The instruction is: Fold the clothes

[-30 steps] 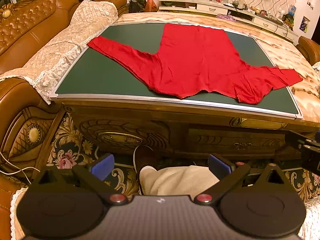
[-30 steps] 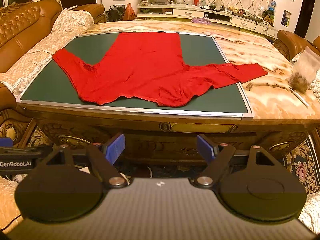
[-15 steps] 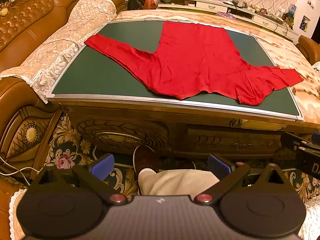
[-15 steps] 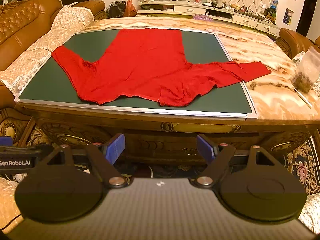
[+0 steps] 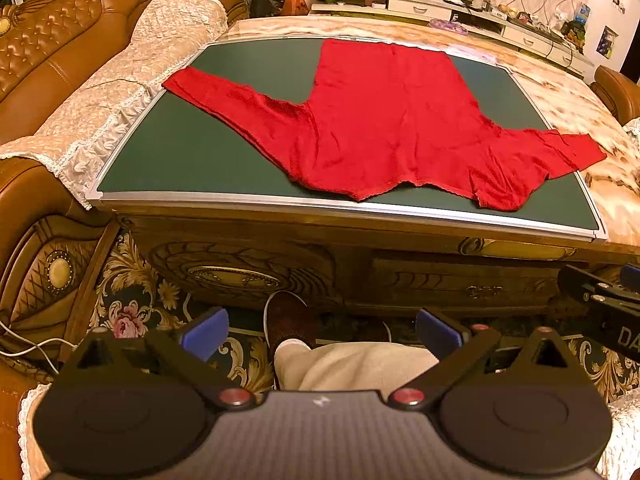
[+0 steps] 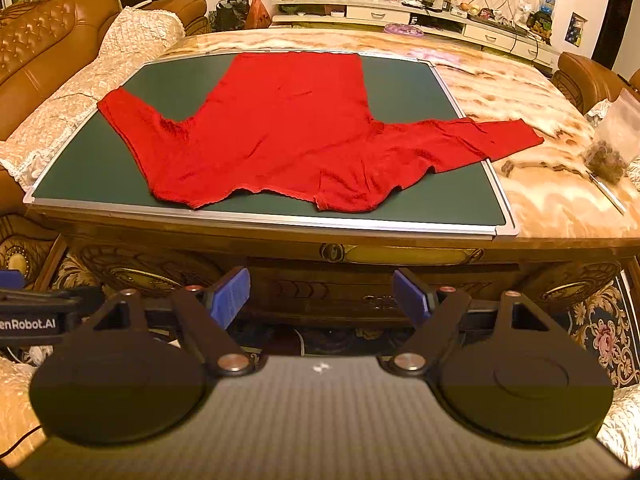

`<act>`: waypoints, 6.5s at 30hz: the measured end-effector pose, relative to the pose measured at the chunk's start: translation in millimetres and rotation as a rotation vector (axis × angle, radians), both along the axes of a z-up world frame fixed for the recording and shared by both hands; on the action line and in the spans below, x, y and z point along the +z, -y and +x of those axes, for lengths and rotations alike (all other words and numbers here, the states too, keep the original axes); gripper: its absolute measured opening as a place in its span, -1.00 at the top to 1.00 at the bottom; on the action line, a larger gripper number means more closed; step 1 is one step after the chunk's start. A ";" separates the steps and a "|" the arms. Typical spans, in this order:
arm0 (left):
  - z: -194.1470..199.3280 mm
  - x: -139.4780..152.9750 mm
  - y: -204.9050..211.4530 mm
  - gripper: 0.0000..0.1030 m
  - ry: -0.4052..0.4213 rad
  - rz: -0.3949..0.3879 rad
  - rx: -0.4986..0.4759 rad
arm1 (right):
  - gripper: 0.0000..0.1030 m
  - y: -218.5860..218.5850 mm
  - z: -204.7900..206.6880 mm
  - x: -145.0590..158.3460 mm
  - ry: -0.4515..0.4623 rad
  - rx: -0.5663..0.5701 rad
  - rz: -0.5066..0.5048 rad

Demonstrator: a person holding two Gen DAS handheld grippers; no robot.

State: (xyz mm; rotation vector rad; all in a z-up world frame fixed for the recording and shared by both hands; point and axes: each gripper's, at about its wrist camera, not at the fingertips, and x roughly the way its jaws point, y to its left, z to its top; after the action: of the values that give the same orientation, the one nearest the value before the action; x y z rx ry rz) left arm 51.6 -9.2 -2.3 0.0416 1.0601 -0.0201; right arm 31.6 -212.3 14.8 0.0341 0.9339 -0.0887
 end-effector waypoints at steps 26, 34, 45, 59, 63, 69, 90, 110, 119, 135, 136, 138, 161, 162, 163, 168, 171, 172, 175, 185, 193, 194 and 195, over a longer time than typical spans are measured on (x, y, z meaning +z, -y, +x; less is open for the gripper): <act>14.3 -5.3 2.0 -0.99 -0.022 -0.018 -0.016 | -0.68 0.1 13.3 -6.9 -0.021 0.002 0.004; 15.2 -5.8 1.1 -0.99 -0.023 -0.025 -0.019 | -0.68 -1.6 15.5 -7.5 -0.024 -0.002 0.000; 21.1 -8.3 -0.2 -0.99 -0.020 -0.032 -0.026 | -0.68 -2.9 19.0 -9.0 -0.020 -0.013 -0.030; 37.2 -17.6 -4.2 -0.99 -0.022 -0.038 -0.030 | -0.68 -5.3 36.2 -16.2 -0.033 -0.025 -0.031; 44.3 -23.1 -5.8 -0.99 -0.022 -0.030 -0.031 | -0.68 -6.9 42.1 -17.4 -0.031 -0.031 -0.029; 53.9 -26.1 -11.2 -0.99 -0.021 -0.032 -0.028 | -0.68 -9.5 51.0 -18.7 -0.027 -0.037 -0.026; 98.6 -74.0 -38.3 -0.99 -0.010 -0.149 0.023 | -0.68 -30.4 104.5 -29.8 0.088 0.183 0.059; 151.6 -110.9 -69.0 -0.96 0.006 -0.270 0.107 | -0.68 -154.0 285.7 -68.7 -0.028 0.729 0.077; 168.7 -117.9 -74.6 -0.90 0.008 -0.275 0.155 | -0.30 -218.2 346.2 -100.8 -0.103 0.886 0.099; 178.8 -124.1 -74.1 -0.87 0.004 -0.273 0.172 | 0.41 -279.7 407.1 -129.9 -0.182 0.917 0.034; 179.3 -124.4 -73.6 -0.87 0.003 -0.272 0.171 | 0.53 -280.1 407.1 -129.8 -0.182 0.919 0.019; 180.6 -124.9 -72.7 -0.87 0.000 -0.269 0.172 | 0.62 -281.7 407.6 -130.5 -0.183 0.920 -0.007; 201.0 -120.4 -36.1 -0.81 0.030 -0.197 0.108 | 0.85 -112.4 426.3 -34.0 -0.020 0.629 0.359; 201.9 -120.9 -33.9 -0.77 0.036 -0.200 0.103 | 0.85 -100.6 425.7 -28.8 -0.009 0.617 0.373; 202.8 -121.3 -31.3 -0.64 0.043 -0.202 0.097 | 0.85 -91.8 425.4 -25.6 -0.001 0.607 0.377; 206.0 -119.1 -14.8 0.11 0.074 -0.176 0.057 | 0.85 -49.8 424.2 -19.6 0.033 0.556 0.381; 204.8 -115.5 -4.4 0.32 0.103 -0.161 0.029 | 0.85 -25.9 426.5 -21.0 0.046 0.517 0.395; 203.0 -112.6 0.0 0.50 0.112 -0.156 0.018 | 0.85 -18.0 426.0 -21.3 0.052 0.506 0.401; 201.7 -104.0 12.9 0.83 0.135 -0.130 -0.016 | 0.85 3.9 422.9 -21.2 0.075 0.475 0.412; 201.6 -72.0 71.6 0.92 0.232 -0.098 -0.196 | 0.85 97.7 398.5 -4.1 0.187 0.353 0.463; 198.7 -67.1 139.0 0.92 0.264 -0.092 -0.376 | 0.85 183.2 367.7 -7.4 0.226 0.244 0.460; 197.8 -67.4 147.6 0.92 0.268 -0.092 -0.398 | 0.85 192.7 364.1 -10.2 0.224 0.230 0.460; 196.4 -68.0 155.4 0.92 0.270 -0.092 -0.420 | 0.85 202.4 360.4 -13.8 0.223 0.215 0.460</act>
State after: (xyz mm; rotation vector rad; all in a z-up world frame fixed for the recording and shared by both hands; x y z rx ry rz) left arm 248.0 -164.6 -70.3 0.1782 0.7641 -0.4321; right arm 392.0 -414.7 1.0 0.3615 0.7144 0.3248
